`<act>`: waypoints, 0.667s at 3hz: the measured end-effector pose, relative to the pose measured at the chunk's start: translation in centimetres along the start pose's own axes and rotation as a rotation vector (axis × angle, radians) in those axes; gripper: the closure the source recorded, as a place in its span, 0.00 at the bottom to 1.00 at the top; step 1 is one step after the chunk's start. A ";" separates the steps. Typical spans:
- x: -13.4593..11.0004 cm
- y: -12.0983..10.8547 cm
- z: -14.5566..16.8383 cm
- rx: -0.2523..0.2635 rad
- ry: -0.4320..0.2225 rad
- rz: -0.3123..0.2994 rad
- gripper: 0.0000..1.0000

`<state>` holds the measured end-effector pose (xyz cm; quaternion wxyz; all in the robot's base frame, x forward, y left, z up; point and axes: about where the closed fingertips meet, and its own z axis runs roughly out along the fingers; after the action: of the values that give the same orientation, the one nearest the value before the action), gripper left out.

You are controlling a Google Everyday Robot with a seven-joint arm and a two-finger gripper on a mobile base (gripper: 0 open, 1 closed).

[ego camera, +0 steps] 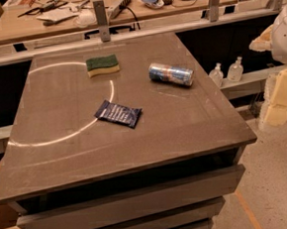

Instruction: Place redbull can upright

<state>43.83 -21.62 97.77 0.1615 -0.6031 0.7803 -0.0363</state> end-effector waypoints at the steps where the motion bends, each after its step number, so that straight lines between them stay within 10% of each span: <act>1: 0.0 0.0 0.0 0.000 0.000 0.000 0.00; 2: -0.2 -0.5 0.0 0.013 -0.010 0.017 0.00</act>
Offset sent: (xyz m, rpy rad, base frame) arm 0.0117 -0.0007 -0.0026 0.0275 -0.0083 -0.0395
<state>44.30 -21.59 97.90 0.1695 -0.5955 0.7844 -0.0371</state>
